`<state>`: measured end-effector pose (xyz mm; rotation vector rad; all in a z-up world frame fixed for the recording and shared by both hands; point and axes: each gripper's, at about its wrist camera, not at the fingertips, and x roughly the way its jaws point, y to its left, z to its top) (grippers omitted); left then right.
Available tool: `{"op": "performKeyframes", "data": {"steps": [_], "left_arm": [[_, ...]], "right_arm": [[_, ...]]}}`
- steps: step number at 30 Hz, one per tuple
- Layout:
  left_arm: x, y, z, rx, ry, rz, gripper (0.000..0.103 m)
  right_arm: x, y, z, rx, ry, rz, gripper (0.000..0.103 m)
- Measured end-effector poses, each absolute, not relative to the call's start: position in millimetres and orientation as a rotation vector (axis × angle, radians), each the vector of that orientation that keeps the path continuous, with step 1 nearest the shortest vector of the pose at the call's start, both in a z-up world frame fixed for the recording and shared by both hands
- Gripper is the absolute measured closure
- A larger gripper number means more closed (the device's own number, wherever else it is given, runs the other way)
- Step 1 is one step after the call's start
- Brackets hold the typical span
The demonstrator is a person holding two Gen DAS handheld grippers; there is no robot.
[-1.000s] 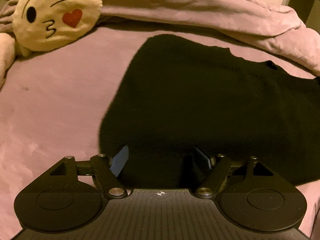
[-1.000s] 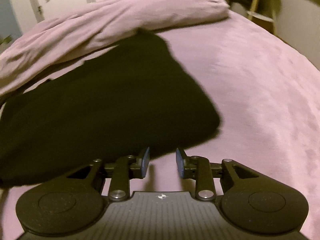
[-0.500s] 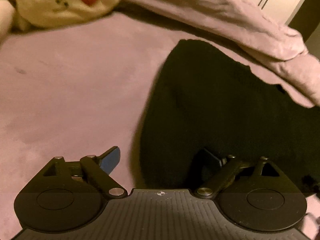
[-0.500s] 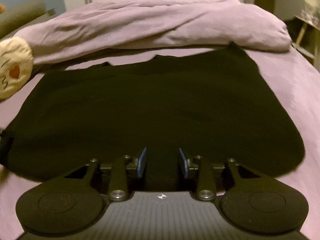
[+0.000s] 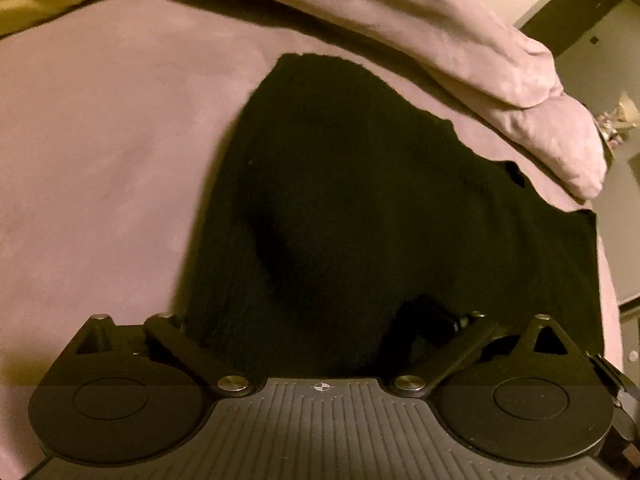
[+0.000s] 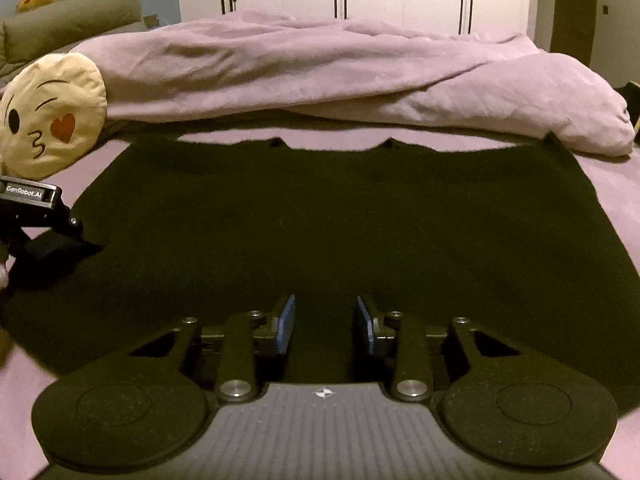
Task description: Fold small clothes
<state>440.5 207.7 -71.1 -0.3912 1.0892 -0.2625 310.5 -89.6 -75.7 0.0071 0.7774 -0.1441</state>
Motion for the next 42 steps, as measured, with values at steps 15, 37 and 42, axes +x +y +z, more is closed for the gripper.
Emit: {"op": "performKeyframes", "data": {"steps": [15,37,42], "left_arm": [[451,210,-76,-0.54,1.055,-0.323,0.008],[426,69,65,-0.495,0.917,-0.36,0.082],[424,-12,41,-0.45,0.968,-0.435,0.093]], "right_arm": [[304,-86,-84,0.023,0.792,-0.109,0.078],[243,-133,-42,0.145,0.741,-0.152,0.078],[229,-162,-34,0.153,0.732,-0.191,0.078]]}}
